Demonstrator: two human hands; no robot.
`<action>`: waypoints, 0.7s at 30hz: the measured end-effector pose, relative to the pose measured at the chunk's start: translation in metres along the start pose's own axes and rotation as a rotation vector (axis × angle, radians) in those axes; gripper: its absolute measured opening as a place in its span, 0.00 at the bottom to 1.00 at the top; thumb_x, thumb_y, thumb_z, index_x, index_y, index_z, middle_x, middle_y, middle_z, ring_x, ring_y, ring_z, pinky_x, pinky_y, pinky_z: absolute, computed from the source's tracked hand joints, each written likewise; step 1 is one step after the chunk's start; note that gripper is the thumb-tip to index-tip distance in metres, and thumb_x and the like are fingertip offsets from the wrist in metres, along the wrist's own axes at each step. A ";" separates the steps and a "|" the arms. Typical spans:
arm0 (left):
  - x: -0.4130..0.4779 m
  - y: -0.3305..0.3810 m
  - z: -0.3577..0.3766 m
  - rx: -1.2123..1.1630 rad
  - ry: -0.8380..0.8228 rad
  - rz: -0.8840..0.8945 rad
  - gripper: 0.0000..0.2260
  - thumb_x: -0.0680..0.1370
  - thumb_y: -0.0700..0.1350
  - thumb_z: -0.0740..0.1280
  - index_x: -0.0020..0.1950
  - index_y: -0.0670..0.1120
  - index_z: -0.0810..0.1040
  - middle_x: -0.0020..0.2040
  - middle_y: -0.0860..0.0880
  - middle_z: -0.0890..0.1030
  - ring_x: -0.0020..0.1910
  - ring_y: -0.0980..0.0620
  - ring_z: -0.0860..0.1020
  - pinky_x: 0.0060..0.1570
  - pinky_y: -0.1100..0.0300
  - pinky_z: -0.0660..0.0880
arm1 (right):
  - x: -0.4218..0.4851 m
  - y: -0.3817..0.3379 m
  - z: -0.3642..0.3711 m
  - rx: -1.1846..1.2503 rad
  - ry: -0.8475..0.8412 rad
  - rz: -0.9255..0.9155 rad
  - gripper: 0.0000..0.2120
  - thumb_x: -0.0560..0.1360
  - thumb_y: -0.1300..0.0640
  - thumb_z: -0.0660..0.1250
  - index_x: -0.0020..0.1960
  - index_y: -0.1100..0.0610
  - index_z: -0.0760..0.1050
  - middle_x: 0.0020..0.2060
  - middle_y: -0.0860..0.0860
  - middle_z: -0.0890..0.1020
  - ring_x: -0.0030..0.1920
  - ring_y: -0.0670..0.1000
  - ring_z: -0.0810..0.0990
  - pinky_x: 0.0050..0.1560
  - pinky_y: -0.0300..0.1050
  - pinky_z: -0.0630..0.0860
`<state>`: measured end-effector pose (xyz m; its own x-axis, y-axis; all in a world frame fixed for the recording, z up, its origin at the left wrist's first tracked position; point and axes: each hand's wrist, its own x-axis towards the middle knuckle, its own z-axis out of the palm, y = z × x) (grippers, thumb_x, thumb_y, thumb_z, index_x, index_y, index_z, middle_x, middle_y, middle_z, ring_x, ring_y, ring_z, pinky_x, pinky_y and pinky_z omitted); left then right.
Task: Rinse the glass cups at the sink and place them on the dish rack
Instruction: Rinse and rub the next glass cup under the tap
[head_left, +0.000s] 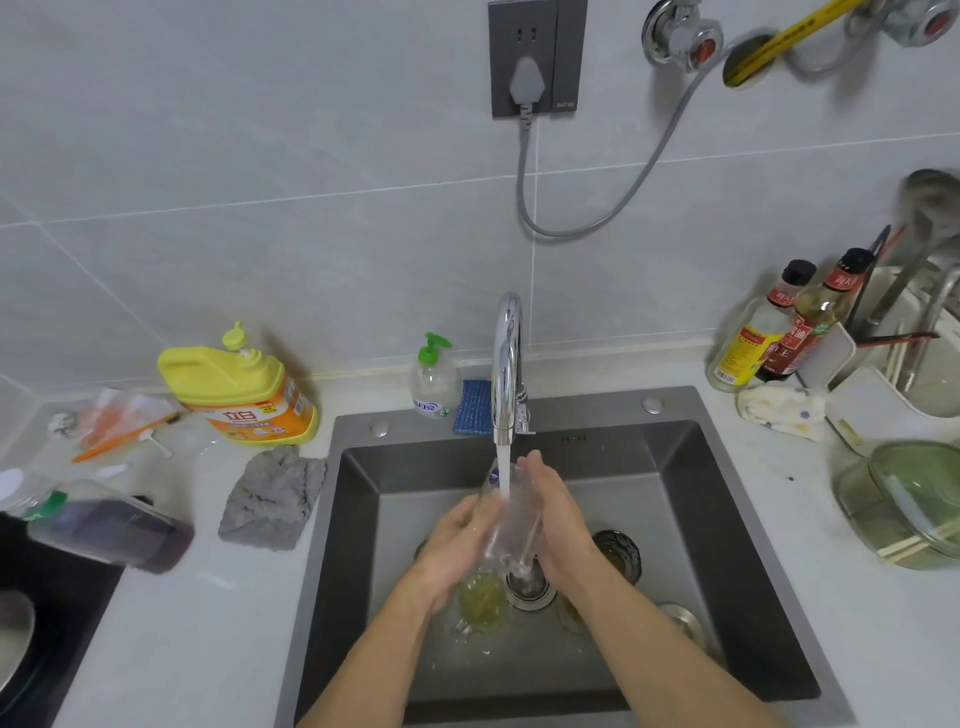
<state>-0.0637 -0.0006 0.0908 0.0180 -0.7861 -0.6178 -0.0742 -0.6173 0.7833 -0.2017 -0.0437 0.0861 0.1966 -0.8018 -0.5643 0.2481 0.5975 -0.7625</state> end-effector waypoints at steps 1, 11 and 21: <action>0.000 -0.001 0.001 0.048 0.002 0.014 0.22 0.72 0.74 0.63 0.63 0.68 0.75 0.62 0.62 0.78 0.64 0.54 0.77 0.71 0.43 0.73 | -0.002 0.001 0.003 0.081 -0.014 0.018 0.32 0.71 0.27 0.65 0.68 0.46 0.75 0.65 0.51 0.82 0.66 0.57 0.80 0.71 0.67 0.71; 0.009 0.001 0.019 -0.103 0.238 0.026 0.45 0.59 0.85 0.61 0.64 0.57 0.79 0.60 0.53 0.84 0.59 0.53 0.82 0.64 0.46 0.78 | -0.025 0.002 0.027 -0.480 -0.070 -0.220 0.27 0.85 0.38 0.46 0.83 0.41 0.53 0.78 0.42 0.65 0.79 0.48 0.64 0.77 0.52 0.63; 0.054 -0.033 0.002 -0.257 0.210 -0.269 0.53 0.53 0.86 0.66 0.63 0.49 0.84 0.58 0.35 0.84 0.47 0.39 0.87 0.47 0.45 0.84 | -0.007 -0.018 0.017 -0.746 0.207 -0.361 0.11 0.84 0.52 0.63 0.47 0.49 0.82 0.39 0.44 0.84 0.38 0.39 0.80 0.43 0.37 0.77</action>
<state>-0.0622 -0.0228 0.0313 0.2077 -0.5690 -0.7957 0.2118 -0.7680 0.6044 -0.1916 -0.0490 0.1088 0.0300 -0.9709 -0.2375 -0.4417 0.2003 -0.8745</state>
